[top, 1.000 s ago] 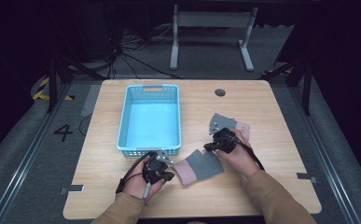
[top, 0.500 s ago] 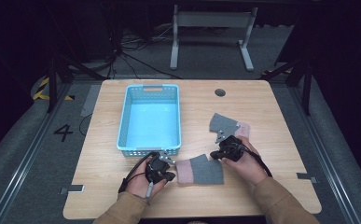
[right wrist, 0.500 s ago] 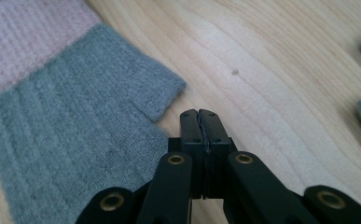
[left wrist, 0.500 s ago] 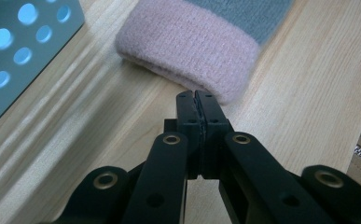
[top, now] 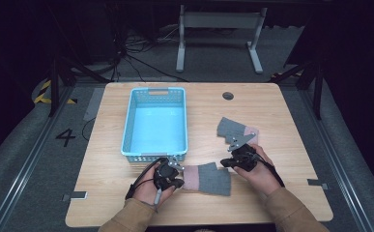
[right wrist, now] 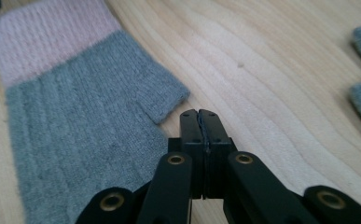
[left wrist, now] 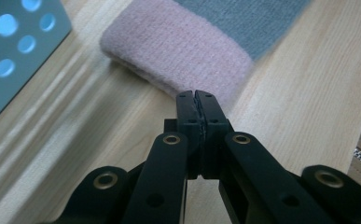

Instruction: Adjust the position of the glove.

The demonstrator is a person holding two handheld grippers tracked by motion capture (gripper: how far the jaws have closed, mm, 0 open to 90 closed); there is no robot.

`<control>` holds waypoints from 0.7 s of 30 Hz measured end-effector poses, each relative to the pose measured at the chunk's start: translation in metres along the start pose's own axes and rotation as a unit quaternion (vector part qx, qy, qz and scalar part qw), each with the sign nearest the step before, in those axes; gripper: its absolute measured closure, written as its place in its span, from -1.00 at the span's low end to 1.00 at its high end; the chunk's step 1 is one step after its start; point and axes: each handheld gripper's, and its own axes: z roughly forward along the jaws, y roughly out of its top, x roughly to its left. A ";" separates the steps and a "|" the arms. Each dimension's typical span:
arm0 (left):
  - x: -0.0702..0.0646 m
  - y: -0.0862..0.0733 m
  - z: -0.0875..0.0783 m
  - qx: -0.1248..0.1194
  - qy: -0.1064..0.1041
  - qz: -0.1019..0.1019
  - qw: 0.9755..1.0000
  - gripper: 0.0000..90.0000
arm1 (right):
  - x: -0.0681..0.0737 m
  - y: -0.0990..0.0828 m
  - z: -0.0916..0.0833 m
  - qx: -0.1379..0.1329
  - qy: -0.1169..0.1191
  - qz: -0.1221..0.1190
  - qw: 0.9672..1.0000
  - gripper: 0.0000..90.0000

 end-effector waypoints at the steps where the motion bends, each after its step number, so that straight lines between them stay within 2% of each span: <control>1: 0.001 0.000 0.000 -0.003 0.002 -0.003 1.000 1.00 | 0.000 0.000 -0.004 -0.007 -0.001 0.002 1.000 1.00; 5: 0.007 -0.001 0.002 -0.004 0.005 -0.012 1.000 1.00 | -0.001 -0.004 -0.022 -0.027 -0.008 0.010 1.000 1.00; 11: 0.010 0.003 0.007 -0.004 0.006 -0.014 1.000 1.00 | -0.010 -0.017 -0.049 -0.053 -0.029 0.034 0.998 1.00; 15: 0.010 0.007 0.010 -0.005 0.004 -0.010 1.000 1.00 | -0.015 -0.025 -0.056 -0.059 -0.036 0.049 0.996 1.00; 21: 0.006 0.017 0.019 -0.008 0.000 0.002 1.000 1.00 | -0.016 -0.030 -0.060 -0.061 -0.041 0.056 0.996 1.00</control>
